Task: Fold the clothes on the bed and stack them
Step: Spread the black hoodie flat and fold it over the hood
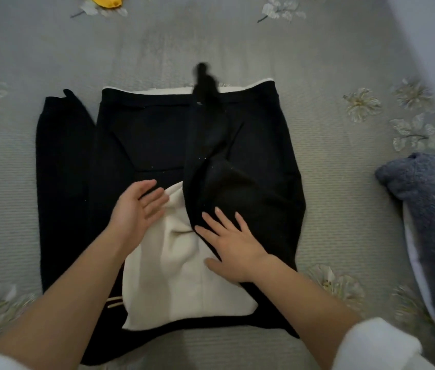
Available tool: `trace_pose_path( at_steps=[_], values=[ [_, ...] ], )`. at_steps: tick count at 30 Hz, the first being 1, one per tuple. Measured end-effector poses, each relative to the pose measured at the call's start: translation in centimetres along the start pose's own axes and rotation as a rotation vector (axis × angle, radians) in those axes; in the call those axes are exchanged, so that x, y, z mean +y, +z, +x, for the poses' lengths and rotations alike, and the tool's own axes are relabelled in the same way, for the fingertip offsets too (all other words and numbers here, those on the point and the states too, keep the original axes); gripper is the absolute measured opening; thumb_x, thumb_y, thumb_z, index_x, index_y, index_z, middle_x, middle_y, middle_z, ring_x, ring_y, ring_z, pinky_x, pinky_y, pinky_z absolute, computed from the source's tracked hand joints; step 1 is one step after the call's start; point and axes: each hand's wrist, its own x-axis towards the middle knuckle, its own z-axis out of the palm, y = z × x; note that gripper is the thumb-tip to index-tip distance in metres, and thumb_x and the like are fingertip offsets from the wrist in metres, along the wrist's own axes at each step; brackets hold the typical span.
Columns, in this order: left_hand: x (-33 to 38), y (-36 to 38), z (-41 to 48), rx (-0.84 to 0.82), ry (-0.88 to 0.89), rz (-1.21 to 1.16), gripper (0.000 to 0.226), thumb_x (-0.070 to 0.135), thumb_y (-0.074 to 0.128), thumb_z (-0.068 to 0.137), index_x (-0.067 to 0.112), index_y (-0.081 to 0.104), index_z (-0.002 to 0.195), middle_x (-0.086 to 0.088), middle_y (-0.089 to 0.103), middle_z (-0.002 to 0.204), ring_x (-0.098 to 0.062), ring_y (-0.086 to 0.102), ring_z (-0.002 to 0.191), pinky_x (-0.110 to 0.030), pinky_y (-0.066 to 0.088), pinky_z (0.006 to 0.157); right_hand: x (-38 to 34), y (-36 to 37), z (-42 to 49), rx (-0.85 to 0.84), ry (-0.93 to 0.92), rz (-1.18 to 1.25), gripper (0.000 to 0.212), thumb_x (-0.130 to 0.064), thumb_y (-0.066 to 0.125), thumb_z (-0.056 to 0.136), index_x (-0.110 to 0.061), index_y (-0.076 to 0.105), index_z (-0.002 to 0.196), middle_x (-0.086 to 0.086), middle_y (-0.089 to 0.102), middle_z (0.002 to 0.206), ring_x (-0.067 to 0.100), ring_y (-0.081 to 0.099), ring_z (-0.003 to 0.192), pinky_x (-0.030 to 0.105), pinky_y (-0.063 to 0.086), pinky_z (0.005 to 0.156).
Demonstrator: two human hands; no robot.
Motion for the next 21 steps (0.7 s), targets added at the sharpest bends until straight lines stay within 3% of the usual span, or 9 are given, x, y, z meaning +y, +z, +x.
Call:
trace_pose_path(
  at_steps=[3, 5, 6, 8, 10, 12, 16, 20, 21],
  values=[
    [0.0, 1.3, 0.6, 0.038, 0.163, 0.341, 0.051, 0.020, 0.060, 0.091, 0.020, 0.043, 0.139, -0.004, 0.060, 0.122, -0.016, 0.061, 0.109, -0.032, 0.049, 0.093, 0.7, 0.7, -0.6, 0.089, -0.003, 0.063, 0.062, -0.050, 0.034, 0.096, -0.034, 0.012, 0.151, -0.008, -0.004, 0.161, 0.011, -0.019, 0.145, 0.037, -0.016, 0.113],
    [0.2, 2.7, 1.2, 0.035, 0.300, 0.455, 0.052, 0.017, 0.065, 0.088, 0.030, 0.044, 0.134, 0.001, 0.054, 0.123, -0.007, 0.057, 0.105, -0.021, 0.050, 0.086, 1.1, 0.7, -0.9, 0.114, -0.006, 0.041, 0.058, -0.053, 0.028, 0.096, -0.037, 0.014, 0.150, -0.009, -0.003, 0.161, 0.011, -0.019, 0.144, 0.037, -0.015, 0.114],
    [0.3, 3.3, 1.8, 0.027, 0.354, 0.468, 0.050, 0.017, 0.066, 0.087, 0.035, 0.046, 0.129, 0.003, 0.051, 0.124, -0.004, 0.056, 0.104, -0.016, 0.049, 0.081, 1.2, 0.7, -1.0, 0.123, 0.001, 0.017, 0.057, -0.054, 0.026, 0.097, -0.038, 0.014, 0.150, -0.009, -0.005, 0.160, 0.011, -0.020, 0.144, 0.039, -0.015, 0.115],
    [0.4, 4.5, 3.3, 0.008, 0.387, 0.503, 0.049, 0.017, 0.067, 0.087, 0.039, 0.047, 0.126, 0.003, 0.049, 0.130, -0.009, 0.053, 0.113, -0.022, 0.049, 0.091, 1.6, 1.0, -1.5, 0.146, 0.040, -0.016, 0.057, -0.057, 0.020, 0.096, -0.041, 0.009, 0.150, -0.009, -0.010, 0.160, 0.013, -0.025, 0.143, 0.042, -0.016, 0.115],
    [0.7, 5.4, 5.0, 0.018, 0.292, 0.486, 0.058, 0.010, 0.066, 0.086, 0.035, 0.047, 0.134, 0.001, 0.046, 0.139, -0.015, 0.048, 0.121, -0.029, 0.044, 0.100, 1.9, 1.4, -1.8, 0.146, 0.079, -0.016, 0.056, -0.060, 0.015, 0.095, -0.045, 0.003, 0.148, -0.010, -0.016, 0.158, 0.013, -0.029, 0.141, 0.045, -0.017, 0.115],
    [1.4, 6.1, 6.1, 0.060, 0.249, 0.394, 0.066, -0.004, 0.063, 0.081, 0.028, 0.049, 0.137, 0.000, 0.043, 0.143, -0.018, 0.044, 0.128, -0.025, 0.040, 0.101, 2.0, 1.8, -2.1, 0.148, 0.108, 0.015, 0.055, -0.062, 0.011, 0.094, -0.050, -0.005, 0.146, -0.013, -0.020, 0.157, 0.013, -0.031, 0.140, 0.049, -0.016, 0.115],
    [2.2, 5.1, 6.8, 0.134, 0.604, 0.443, 0.075, -0.009, 0.062, 0.077, 0.034, 0.047, 0.137, 0.004, 0.040, 0.147, -0.012, 0.041, 0.133, -0.027, 0.040, 0.106, 2.1, 2.0, -2.0, 0.182, 0.206, 0.170, 0.055, -0.069, 0.006, 0.089, -0.059, -0.012, 0.140, -0.018, -0.025, 0.155, 0.010, -0.035, 0.138, 0.051, -0.017, 0.112],
    [0.3, 2.2, 7.6, 0.218, 0.339, 0.547, 0.075, -0.006, 0.058, 0.084, 0.027, 0.033, 0.147, 0.007, 0.015, 0.158, -0.020, 0.029, 0.140, -0.033, 0.051, 0.092, 2.0, 2.4, -1.7, 0.133, 0.248, 0.125, 0.059, -0.068, 0.007, 0.090, -0.051, -0.006, 0.145, -0.014, -0.025, 0.156, 0.013, -0.038, 0.137, 0.051, -0.021, 0.109],
    [0.3, 1.8, 7.7, 0.254, 0.346, 0.633, 0.071, 0.000, 0.057, 0.087, 0.027, 0.031, 0.148, 0.007, 0.011, 0.159, -0.022, 0.023, 0.142, -0.033, 0.046, 0.096, 1.9, 2.4, -1.5, 0.151, 0.255, 0.116, 0.060, -0.068, 0.007, 0.090, -0.049, -0.003, 0.146, -0.012, -0.022, 0.157, 0.014, -0.036, 0.138, 0.050, -0.020, 0.109]
  ],
)
